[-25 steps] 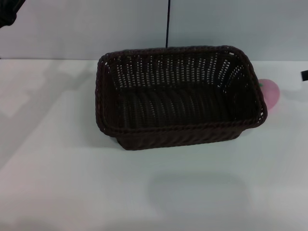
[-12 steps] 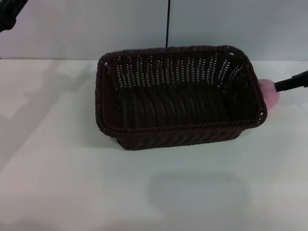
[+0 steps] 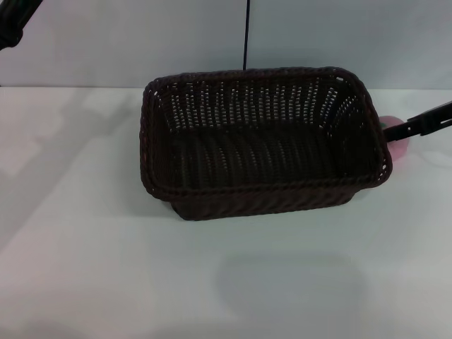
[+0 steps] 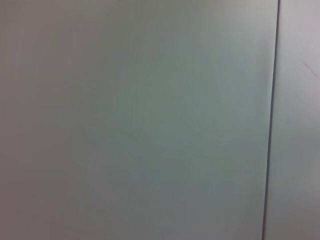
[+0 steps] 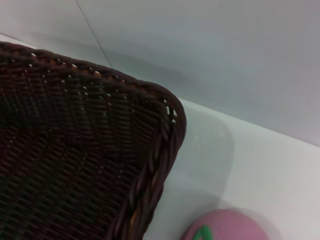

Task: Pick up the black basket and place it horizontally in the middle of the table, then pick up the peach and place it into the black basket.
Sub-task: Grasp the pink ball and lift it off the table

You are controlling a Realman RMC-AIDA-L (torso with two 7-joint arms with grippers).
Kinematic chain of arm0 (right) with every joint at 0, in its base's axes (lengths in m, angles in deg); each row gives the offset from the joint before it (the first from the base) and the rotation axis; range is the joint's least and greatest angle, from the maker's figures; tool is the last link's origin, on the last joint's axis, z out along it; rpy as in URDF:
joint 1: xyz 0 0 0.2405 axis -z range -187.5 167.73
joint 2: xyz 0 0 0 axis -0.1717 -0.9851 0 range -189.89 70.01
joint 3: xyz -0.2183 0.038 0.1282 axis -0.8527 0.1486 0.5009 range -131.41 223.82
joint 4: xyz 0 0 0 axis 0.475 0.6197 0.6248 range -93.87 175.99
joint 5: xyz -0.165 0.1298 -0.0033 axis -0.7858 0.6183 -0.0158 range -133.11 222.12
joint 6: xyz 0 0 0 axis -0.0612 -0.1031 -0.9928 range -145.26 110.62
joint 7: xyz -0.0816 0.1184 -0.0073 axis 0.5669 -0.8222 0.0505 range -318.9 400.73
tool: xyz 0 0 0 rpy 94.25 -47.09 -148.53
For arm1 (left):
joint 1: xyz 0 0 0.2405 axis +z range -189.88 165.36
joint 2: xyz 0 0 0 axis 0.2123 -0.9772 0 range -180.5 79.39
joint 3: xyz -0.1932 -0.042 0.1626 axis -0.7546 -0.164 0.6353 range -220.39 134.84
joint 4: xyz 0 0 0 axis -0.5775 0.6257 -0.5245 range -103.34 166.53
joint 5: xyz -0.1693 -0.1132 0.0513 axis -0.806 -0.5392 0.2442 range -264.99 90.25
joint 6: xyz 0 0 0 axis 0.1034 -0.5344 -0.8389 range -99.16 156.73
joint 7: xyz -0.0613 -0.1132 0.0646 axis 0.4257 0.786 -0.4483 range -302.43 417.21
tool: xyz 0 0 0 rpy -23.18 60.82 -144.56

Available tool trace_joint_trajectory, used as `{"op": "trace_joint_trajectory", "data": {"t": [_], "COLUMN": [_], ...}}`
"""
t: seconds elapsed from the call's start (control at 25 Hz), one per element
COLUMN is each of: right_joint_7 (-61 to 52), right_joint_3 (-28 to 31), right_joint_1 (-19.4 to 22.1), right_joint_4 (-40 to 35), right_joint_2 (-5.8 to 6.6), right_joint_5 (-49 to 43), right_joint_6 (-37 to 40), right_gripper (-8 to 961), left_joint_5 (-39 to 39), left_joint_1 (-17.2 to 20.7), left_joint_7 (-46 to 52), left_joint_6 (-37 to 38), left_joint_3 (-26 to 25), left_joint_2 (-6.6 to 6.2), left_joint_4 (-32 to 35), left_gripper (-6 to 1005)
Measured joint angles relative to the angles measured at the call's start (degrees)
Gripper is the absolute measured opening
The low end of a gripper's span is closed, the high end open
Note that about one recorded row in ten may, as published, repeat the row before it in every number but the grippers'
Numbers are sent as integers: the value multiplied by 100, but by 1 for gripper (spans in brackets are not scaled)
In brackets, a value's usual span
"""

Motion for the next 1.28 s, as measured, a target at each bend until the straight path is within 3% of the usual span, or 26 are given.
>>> {"op": "trace_joint_trajectory", "data": {"t": [0.24,0.72,0.92,1.04,1.28], "right_joint_7": [-7,23,31,16,-3], "right_joint_3": [-100,-105,-84,-54,30], "right_joint_1": [-119,-47,-13,114,669], "right_joint_4": [225,121,80,-137,-1112], "right_joint_2": [-72,-144,-149,-194,-398], "right_joint_5": [-186,-194,-181,-172,198], "right_joint_6": [-242,-240,-188,-172,-29], "right_gripper": [657,470,282,261,212], "left_joint_5": [0,0,0,0,-3], "left_joint_1": [1,-6,5,23,45], "left_joint_7": [1,1,13,32,56], "left_joint_6": [0,-1,0,21,40], "left_joint_3": [0,0,0,0,-42], "left_joint_2": [0,1,1,0,1], "left_joint_4": [0,0,-4,-6,-8], "left_gripper": [850,850,849,849,849]}}
